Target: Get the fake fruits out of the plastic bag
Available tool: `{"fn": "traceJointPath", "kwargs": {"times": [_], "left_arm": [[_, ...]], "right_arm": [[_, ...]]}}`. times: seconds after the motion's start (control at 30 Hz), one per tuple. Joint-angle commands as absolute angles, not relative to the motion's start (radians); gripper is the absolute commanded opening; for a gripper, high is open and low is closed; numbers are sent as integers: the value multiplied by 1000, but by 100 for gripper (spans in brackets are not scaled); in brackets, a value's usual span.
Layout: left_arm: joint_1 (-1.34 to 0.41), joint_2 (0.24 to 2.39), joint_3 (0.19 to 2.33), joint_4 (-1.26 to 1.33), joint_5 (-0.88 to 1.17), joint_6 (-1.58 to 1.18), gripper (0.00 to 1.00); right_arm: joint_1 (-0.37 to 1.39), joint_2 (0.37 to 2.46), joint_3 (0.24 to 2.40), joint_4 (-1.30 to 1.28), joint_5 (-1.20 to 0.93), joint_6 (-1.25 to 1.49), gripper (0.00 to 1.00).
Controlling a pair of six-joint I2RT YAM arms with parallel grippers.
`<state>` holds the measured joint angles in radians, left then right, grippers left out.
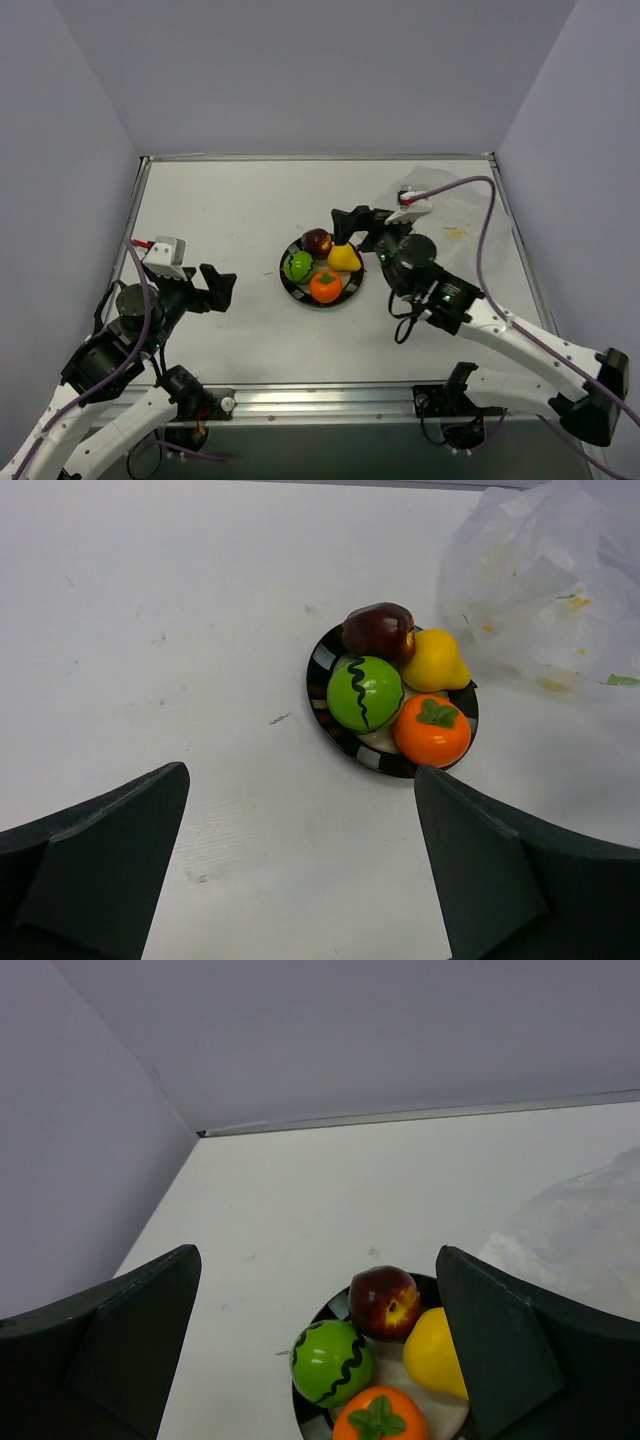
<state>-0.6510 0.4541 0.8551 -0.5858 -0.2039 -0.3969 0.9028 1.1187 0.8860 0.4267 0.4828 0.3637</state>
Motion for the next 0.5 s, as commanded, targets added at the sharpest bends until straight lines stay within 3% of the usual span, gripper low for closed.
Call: {"fn": "traceJointPath", "kwargs": {"times": [0.0,0.3,0.47], "left_arm": [[-640,434,905,-560,-230,-380,94],[-640,334,966,-609,-337,-361,94],[-640,325,996,-660,-362,-353,94]], "right_arm": [[908,879,839,238,524,382,100],[908,373,763,25,692,408,100],[908,365,741,5,753,442,100]]}}
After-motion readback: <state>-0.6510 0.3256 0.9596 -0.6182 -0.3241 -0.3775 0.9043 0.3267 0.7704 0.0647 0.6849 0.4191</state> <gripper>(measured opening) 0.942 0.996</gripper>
